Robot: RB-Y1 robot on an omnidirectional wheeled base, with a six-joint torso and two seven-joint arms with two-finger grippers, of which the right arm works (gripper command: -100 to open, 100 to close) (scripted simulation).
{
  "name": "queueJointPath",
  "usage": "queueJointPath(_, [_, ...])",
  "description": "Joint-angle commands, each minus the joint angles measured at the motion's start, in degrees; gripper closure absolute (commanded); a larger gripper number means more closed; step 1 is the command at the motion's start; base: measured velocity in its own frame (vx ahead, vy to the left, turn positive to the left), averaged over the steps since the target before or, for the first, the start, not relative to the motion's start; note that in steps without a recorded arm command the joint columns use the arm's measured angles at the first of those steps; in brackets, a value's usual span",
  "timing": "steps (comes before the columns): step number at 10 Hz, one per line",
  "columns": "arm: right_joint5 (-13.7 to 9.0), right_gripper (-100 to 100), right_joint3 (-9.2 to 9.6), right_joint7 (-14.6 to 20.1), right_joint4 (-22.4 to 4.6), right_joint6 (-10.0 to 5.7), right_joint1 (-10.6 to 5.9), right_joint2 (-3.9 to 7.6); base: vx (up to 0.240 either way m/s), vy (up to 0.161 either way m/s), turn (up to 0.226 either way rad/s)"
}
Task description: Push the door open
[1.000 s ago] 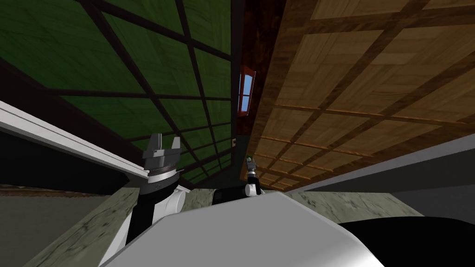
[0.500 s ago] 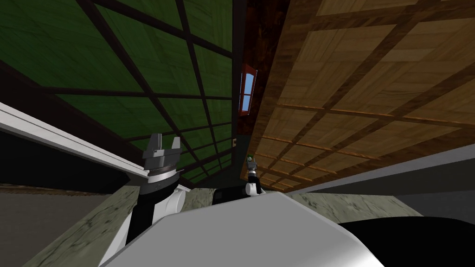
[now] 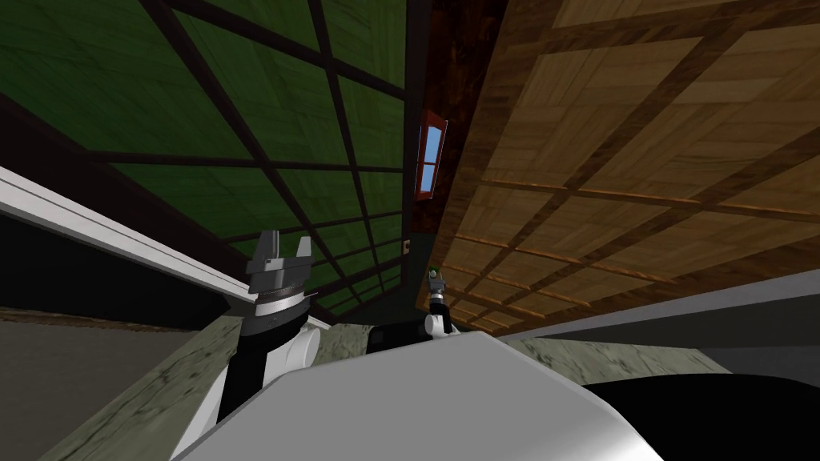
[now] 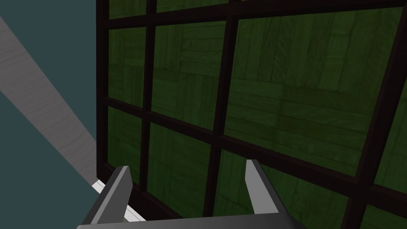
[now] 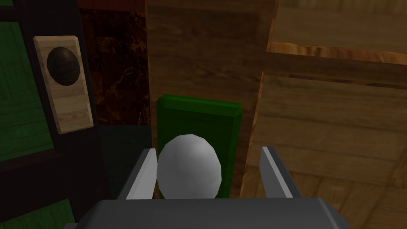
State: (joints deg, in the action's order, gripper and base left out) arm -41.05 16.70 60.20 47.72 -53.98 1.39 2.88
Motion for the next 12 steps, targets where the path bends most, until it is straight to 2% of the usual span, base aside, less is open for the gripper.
queueJointPath(1, [-0.7,100,-2.86,-0.1,-0.8,-1.77,-0.32,1.21,0.016,-0.007,0.142])
queueJointPath(6, [-0.7,100,-3.08,-0.1,-0.8,-1.77,-0.32,1.21,0.009,-0.003,0.012])
queueJointPath(7, [-1.1,100,-4.58,-0.4,-1.2,-2.1,-0.65,1.15,0.022,-0.005,0.139])
queueJointPath(8, [-1.1,100,-4.89,-0.4,-1.2,-2.1,-0.65,1.15,0.027,-0.009,0.086])
queueJointPath(12, [-1.1,100,-4.89,-0.4,-1.2,-2.1,-0.65,1.15,0.003,-0.002,0.0])
